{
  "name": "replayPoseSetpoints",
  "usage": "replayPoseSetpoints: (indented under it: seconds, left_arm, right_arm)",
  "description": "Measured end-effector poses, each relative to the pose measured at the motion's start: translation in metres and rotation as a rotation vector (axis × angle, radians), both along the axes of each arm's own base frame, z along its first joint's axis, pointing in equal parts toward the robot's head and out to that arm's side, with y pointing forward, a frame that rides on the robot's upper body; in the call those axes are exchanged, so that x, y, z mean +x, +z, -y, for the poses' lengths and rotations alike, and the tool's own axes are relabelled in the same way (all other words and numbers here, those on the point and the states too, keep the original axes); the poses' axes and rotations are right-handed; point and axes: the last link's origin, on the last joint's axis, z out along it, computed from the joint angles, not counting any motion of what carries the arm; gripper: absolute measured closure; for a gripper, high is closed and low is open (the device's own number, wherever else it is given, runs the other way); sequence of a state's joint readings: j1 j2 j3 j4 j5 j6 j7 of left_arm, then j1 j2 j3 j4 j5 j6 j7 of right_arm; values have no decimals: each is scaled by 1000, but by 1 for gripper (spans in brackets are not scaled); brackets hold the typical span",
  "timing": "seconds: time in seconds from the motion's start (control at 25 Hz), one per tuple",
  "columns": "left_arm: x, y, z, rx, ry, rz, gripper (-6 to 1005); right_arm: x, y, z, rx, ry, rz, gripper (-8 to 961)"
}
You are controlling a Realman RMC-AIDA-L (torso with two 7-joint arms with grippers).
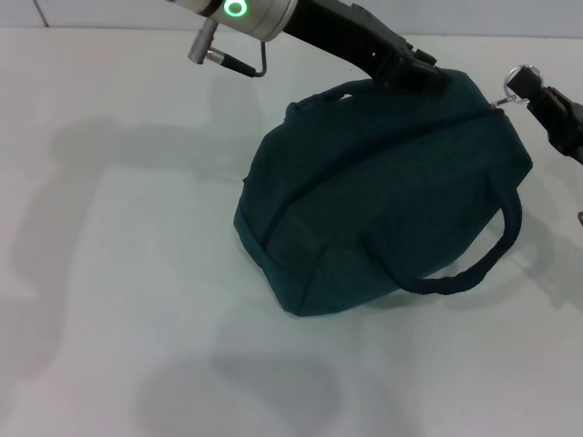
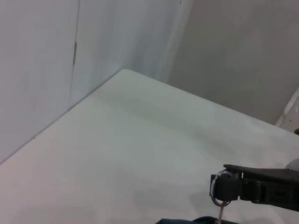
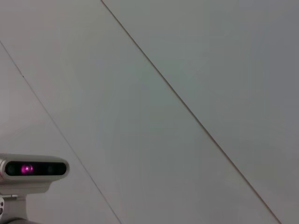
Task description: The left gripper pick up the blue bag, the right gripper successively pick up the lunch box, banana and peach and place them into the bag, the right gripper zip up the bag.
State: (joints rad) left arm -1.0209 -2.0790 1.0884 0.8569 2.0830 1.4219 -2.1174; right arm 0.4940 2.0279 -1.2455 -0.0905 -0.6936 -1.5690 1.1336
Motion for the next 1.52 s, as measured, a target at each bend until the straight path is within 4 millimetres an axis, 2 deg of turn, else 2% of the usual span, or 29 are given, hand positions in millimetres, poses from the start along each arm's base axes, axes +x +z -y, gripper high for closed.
replayPoseSetpoints:
  seconds: [0.48, 0.72, 0.92, 1.16, 1.24, 1.52]
  left_arm:
    - [2, -5, -1, 2, 11, -42, 709]
    - [2, -5, -2, 4, 3, -47, 743]
    - [2, -5, -2, 7, 1, -48, 930]
    - [11, -6, -4, 15, 8, -41, 932]
    - [14, -7, -5, 13, 15, -45, 749]
    - [14, -18, -12, 44, 4, -110, 596]
  right_arm:
    - [1, 0, 2, 0, -1, -3, 885]
    - [3, 1, 2, 8, -14, -6, 884]
    - [6, 0, 0, 8, -33, 7, 883]
    - [5, -1, -1, 4, -30, 11, 882]
    - [5, 0, -1, 5, -29, 10, 882]
    - [6, 0, 1, 5, -28, 7, 880]
